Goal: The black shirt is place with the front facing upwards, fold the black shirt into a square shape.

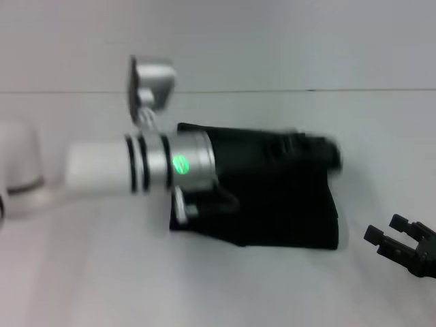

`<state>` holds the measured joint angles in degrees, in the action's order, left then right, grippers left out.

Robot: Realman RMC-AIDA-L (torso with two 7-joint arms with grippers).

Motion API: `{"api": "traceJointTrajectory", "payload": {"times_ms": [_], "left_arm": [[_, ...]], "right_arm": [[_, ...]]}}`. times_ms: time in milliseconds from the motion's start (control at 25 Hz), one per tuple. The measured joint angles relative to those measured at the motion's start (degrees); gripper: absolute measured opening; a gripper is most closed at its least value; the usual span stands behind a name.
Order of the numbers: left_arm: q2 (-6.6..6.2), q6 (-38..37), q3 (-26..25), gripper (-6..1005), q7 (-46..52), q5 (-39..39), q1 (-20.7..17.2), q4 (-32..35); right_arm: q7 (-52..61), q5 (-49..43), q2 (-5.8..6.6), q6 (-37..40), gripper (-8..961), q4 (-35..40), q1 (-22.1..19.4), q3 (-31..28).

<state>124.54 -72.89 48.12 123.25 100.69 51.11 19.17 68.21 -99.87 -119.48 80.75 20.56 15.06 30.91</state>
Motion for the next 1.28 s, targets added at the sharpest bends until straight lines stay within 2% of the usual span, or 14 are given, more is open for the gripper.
{"api": "traceJointTrajectory", "payload": {"times_ms": [120, 240, 400, 600, 720, 840, 960, 1080, 1200, 1280], "left_arm": [[0.07, 3.58, 1.04, 25, -7.53, -3.61, 0.66, -10.55], [0.10, 6.80, 0.20, 25, -12.33, -5.50, -0.41, -16.03], [0.09, 7.43, -1.12, 25, -13.03, -6.20, -2.89, -15.80], [0.11, 5.67, -0.93, 131, -13.99, -6.13, -4.88, -14.71], [0.04, 1.43, -0.74, 195, -14.71, -5.82, -6.84, -13.66], [-0.12, -3.69, -0.14, 306, -15.34, -5.78, -9.54, -10.50], [-0.45, -7.19, 0.96, 417, -15.21, -5.73, -12.19, -7.17], [-0.86, -9.92, 3.15, 558, -15.10, -5.70, -14.44, -4.05], [-1.20, -11.23, 7.00, 685, -17.23, -5.62, -17.15, 0.59], [-1.34, -11.73, 9.26, 752, -20.33, -4.91, -18.75, 3.98]], "right_arm": [[0.00, -0.14, -0.02, 0.41, 919, 0.00, -0.27, 0.00], [0.00, -0.25, -0.03, 0.57, 919, 0.00, -0.27, 0.00], [0.00, -0.28, -0.05, 0.72, 919, 0.00, 0.07, 0.02], [-0.01, -0.31, -0.05, 0.73, 919, -0.01, 0.45, 0.03], [0.48, -0.12, -0.04, 0.73, 919, 0.20, 0.22, -0.08], [2.13, 0.00, 0.39, 0.86, 919, 0.66, -0.11, -1.31], [5.32, 0.02, 1.31, 1.38, 919, 0.68, -0.18, -2.95], [12.51, -0.22, 2.79, 1.60, 918, 0.70, 0.39, -3.24], [22.49, -1.54, 4.78, 1.78, 918, 0.73, 1.88, -2.45], [31.80, -3.83, 6.58, 1.70, 918, 0.79, 3.61, -2.25]]}}
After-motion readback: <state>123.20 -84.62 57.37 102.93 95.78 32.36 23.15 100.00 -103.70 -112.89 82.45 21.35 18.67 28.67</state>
